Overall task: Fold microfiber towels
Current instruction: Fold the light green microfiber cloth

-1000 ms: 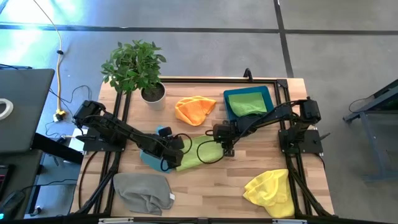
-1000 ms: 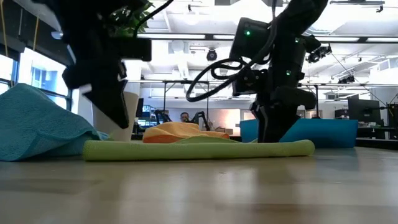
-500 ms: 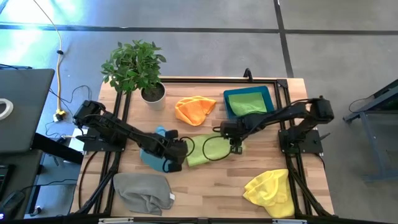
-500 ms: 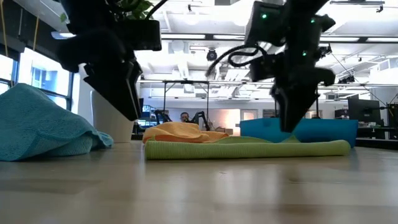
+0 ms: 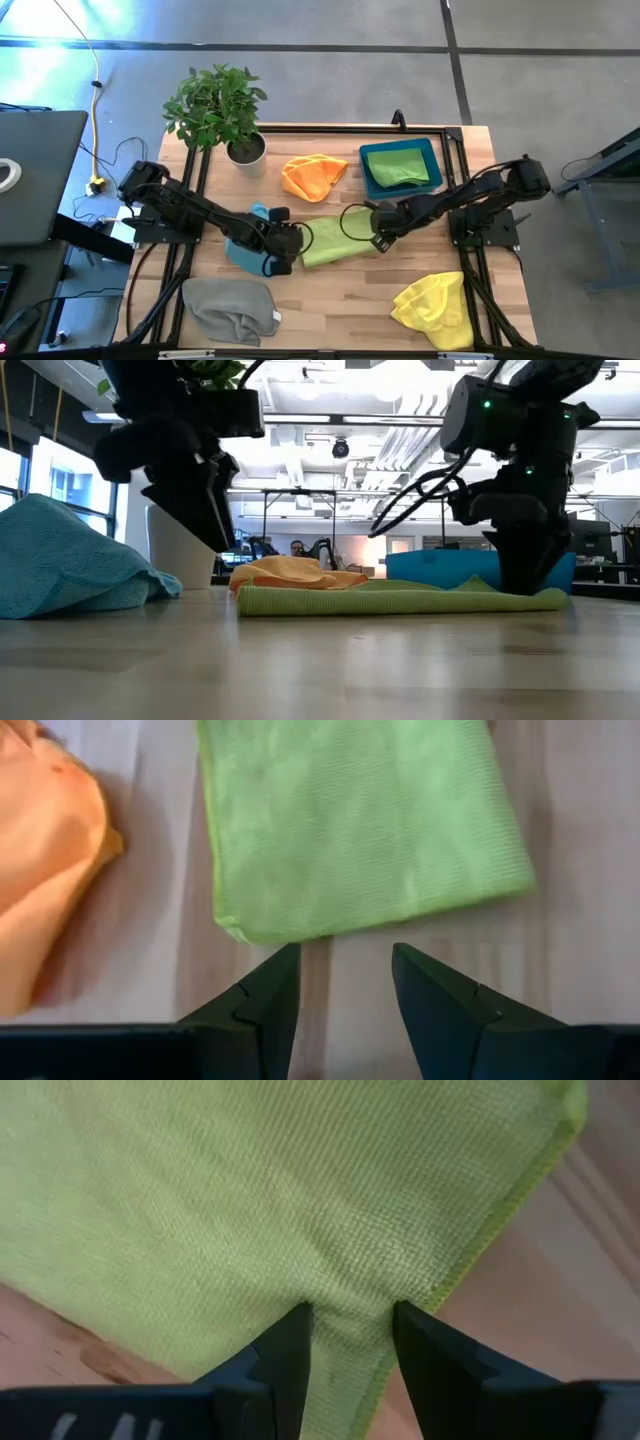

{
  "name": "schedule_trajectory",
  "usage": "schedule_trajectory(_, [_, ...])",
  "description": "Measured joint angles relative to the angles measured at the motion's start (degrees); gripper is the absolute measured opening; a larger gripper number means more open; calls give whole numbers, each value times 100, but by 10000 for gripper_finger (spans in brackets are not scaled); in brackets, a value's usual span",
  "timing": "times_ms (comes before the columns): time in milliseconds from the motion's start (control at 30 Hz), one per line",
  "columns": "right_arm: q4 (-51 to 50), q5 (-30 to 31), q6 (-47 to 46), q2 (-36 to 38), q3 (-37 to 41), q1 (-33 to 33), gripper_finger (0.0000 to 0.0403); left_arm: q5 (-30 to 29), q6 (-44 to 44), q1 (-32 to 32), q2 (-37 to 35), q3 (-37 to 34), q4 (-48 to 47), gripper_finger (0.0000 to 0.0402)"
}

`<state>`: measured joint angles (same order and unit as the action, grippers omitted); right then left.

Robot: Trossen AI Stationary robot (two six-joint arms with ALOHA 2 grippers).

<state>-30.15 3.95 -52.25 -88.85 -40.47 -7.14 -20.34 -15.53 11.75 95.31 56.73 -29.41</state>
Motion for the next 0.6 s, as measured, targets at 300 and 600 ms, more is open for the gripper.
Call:
schedule_trajectory(300, [92, 275, -149, 563, 132, -10, 138, 213, 525, -386, 612, -1, 449, 149])
schedule_trajectory(600, [-535, 967, -569, 1171, 133, 4, 138, 372, 415, -464, 1152, 33, 684, 148])
